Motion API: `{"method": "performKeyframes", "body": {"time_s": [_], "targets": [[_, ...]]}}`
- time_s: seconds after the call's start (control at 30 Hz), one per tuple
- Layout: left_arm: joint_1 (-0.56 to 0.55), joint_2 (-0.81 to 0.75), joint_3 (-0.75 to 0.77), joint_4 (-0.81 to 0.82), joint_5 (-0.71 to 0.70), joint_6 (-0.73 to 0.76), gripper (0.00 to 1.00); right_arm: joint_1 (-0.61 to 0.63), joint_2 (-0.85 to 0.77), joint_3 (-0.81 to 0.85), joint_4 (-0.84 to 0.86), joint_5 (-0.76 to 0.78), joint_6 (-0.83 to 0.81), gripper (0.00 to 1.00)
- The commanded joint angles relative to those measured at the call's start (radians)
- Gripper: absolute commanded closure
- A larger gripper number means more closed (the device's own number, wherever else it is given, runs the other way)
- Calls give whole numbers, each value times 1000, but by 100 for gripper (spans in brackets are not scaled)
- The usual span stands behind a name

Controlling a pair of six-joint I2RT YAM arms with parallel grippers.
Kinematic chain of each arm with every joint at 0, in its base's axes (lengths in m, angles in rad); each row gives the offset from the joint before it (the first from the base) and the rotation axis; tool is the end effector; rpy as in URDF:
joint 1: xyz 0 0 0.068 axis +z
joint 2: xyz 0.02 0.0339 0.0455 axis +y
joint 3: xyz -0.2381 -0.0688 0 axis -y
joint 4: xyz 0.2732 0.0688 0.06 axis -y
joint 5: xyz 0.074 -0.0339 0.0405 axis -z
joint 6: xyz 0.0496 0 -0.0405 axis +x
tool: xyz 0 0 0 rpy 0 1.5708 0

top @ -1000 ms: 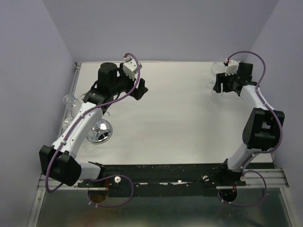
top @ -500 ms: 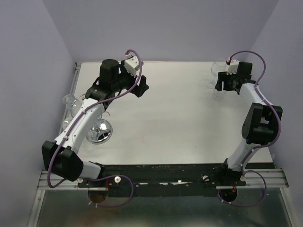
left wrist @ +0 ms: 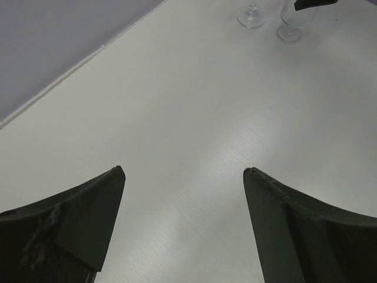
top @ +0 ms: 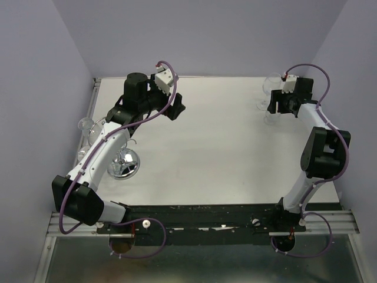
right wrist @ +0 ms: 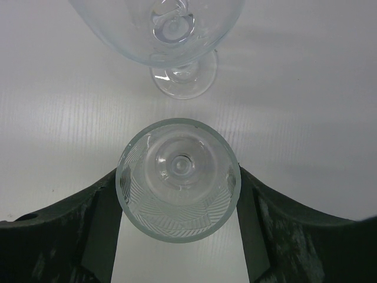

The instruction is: Take the wine glass off the wine glass rack

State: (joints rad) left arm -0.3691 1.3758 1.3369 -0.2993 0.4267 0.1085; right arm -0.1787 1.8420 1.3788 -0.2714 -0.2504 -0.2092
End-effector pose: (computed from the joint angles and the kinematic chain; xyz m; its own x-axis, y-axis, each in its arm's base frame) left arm 0.3298 -0.1496 0.3569 -0.2326 0.1957 -0.9527 0.7220 0.6910 -0.0344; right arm 0.4407 -0.0671 0.1927 -0.6434 -0.0882 -0.7604 -0.1455 0.9893 0.0084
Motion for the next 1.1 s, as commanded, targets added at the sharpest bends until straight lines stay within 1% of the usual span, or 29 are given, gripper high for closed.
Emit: {"method": "performKeyframes", "body": {"time_s": [0.0, 0.1, 0.13, 0.23, 0.37, 0.4, 0.57, 0.67, 0.8, 0.87, 0.9, 0.97, 1.03, 1.07], "targets": [[-7, -1, 15, -1, -13, 11, 1, -7, -6, 17, 49, 14, 5, 40], [-7, -3, 15, 6, -8, 7, 1, -8, -18, 5, 47, 19, 1, 25], [-7, -1, 15, 8, -8, 5, 1, -7, -23, 0, 46, 17, -2, 22], [-7, -3, 15, 15, -5, 0, 1, -8, -43, -15, 46, 20, -6, 12], [-7, -7, 8, 25, 0, -7, 1, -7, -59, -30, 44, 22, -7, 4], [-7, -9, 8, 23, 3, -9, 1, -7, -66, -34, 43, 26, -9, 0], [-8, -26, 28, 19, -5, -4, 1, -8, -139, -41, 9, 40, -16, 0], [-8, -34, 42, 20, -16, 0, 1, -7, -199, -72, -9, 75, 5, 0], [-5, -26, 97, 28, -55, -91, 1, -7, -288, -106, -40, 100, 36, 0], [-5, -18, 149, 11, -46, -95, 1, 10, -334, -113, -43, 108, 1, 0], [-5, -12, 192, -10, -45, -81, 1, 36, -354, -115, -37, 138, -24, 0], [-5, -4, 284, -73, -72, -12, 1, 91, -386, -107, -34, 149, -91, 0], [-5, 2, 358, -136, -124, 96, 1, 145, -414, -101, -37, 111, -120, 0], [-2, 8, 395, -170, -158, 141, 1, 165, -421, -100, -37, 67, -118, 0]]}}
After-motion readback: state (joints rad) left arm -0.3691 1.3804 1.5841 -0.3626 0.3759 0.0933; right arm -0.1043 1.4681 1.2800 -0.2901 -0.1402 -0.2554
